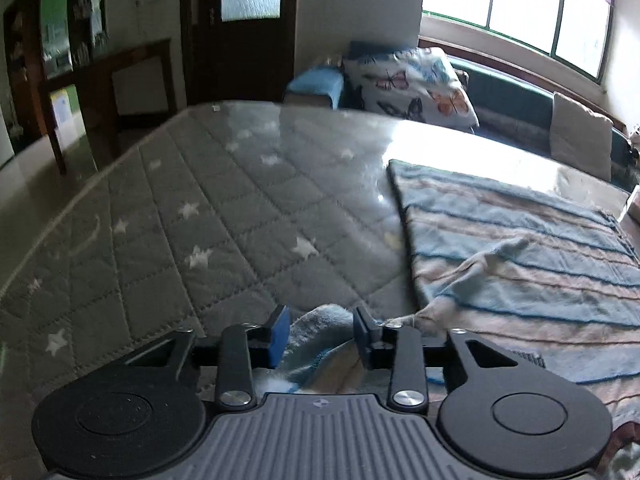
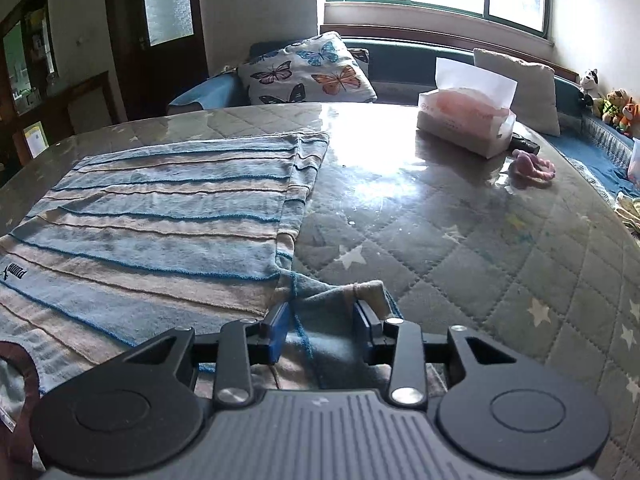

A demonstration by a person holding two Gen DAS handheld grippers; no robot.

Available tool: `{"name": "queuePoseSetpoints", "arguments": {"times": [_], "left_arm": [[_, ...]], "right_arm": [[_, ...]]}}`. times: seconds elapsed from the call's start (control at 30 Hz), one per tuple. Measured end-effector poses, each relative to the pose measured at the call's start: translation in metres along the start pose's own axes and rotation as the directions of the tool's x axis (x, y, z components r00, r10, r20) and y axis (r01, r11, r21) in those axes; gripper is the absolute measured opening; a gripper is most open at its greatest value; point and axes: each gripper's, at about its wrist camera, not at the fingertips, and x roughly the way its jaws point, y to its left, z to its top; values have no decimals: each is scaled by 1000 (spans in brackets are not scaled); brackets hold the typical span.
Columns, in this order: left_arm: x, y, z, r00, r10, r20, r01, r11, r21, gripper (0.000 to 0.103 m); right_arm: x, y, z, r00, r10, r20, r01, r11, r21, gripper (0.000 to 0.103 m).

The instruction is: Fold clothes

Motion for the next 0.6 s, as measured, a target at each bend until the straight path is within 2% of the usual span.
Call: {"name": "queuePoseSetpoints", "arguments": {"times": [0.1, 0.2, 0.3, 0.43, 0.6], "left_arm": [[7, 2, -3, 999, -26, -20, 27, 1000, 12, 8], [6, 1, -5, 1000, -3, 7, 3, 999, 38, 3], [5, -1, -6, 998, 41, 38, -43, 998, 53, 2], [4, 0, -7, 997, 59, 39, -61, 997, 39, 3], [-6, 6, -9, 995, 90, 50, -90, 996, 9, 20]], "right_arm": [[0, 1, 0, 1000, -4, -1, 4, 1000, 1, 36], [1, 2, 0, 1000, -7, -2, 7, 1000, 0, 36], [1, 2, 1, 1000, -9, -1, 9, 1000, 0, 36], [2, 2, 1, 1000, -20, 3, 20, 1000, -8, 42], [0, 4, 3, 1000, -27, -4, 27, 999, -27, 45]]}}
